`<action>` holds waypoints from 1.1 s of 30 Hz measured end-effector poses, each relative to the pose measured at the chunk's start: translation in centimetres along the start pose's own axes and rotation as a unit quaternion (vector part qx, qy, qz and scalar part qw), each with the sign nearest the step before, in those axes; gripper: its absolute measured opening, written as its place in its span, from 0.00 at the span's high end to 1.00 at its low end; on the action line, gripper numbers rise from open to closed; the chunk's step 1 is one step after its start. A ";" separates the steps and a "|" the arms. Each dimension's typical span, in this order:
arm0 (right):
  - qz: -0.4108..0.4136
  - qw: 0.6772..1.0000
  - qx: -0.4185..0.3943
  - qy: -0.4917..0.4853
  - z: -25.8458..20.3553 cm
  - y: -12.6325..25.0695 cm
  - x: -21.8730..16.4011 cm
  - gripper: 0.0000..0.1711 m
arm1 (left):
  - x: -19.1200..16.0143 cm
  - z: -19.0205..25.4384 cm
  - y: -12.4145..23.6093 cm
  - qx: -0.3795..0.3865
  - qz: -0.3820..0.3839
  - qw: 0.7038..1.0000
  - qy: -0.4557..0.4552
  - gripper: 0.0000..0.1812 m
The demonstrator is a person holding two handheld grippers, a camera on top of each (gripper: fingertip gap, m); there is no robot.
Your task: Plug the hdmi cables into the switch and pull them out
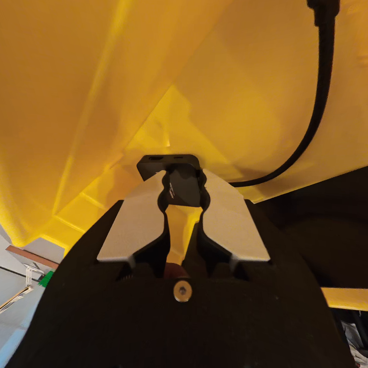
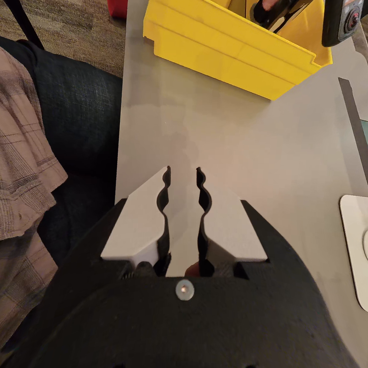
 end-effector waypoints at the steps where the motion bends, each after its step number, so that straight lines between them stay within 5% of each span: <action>1: 0.000 1.000 0.000 0.000 0.0 0.0 0.0 0.86 | 0.0 0.0 0.0 -0.002 0.001 1.000 0.000 0.85; 6: -0.006 1.000 0.003 0.002 0.0 -0.1 -0.4 0.86 | 0.4 0.2 0.7 -0.015 0.031 0.999 -0.002 0.94; 9: -0.007 1.000 0.005 0.002 -0.1 -0.2 -0.4 0.86 | 0.1 -0.4 0.7 -0.008 0.027 1.000 0.012 0.60; 12: -0.007 1.000 0.009 0.004 -0.2 -0.4 -0.4 0.86 | -0.1 -0.9 0.0 0.004 0.020 1.000 0.009 0.48; 23: -0.012 0.999 0.027 0.014 -0.8 -0.7 -0.7 0.86 | 0.2 -0.5 -1.2 -0.090 0.002 0.996 -0.011 0.51; 26: -0.011 0.999 0.029 0.013 -0.7 -0.7 -0.8 0.86 | 0.5 -0.4 -1.1 -0.120 0.009 0.993 -0.006 0.63; 33: -0.008 0.999 0.030 0.012 -0.6 -0.8 -1.0 0.86 | 0.5 -0.7 -0.6 -0.075 0.016 0.997 -0.017 0.64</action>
Point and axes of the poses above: each gripper's, where its closed fingertips meet, y back along the fingers, x out of its top, z = x × y across the jaws, the point moved 2 cm from there along y, back along the fingers, and after that the axes turned 6 degrees about -z, right-handed, at the moved point
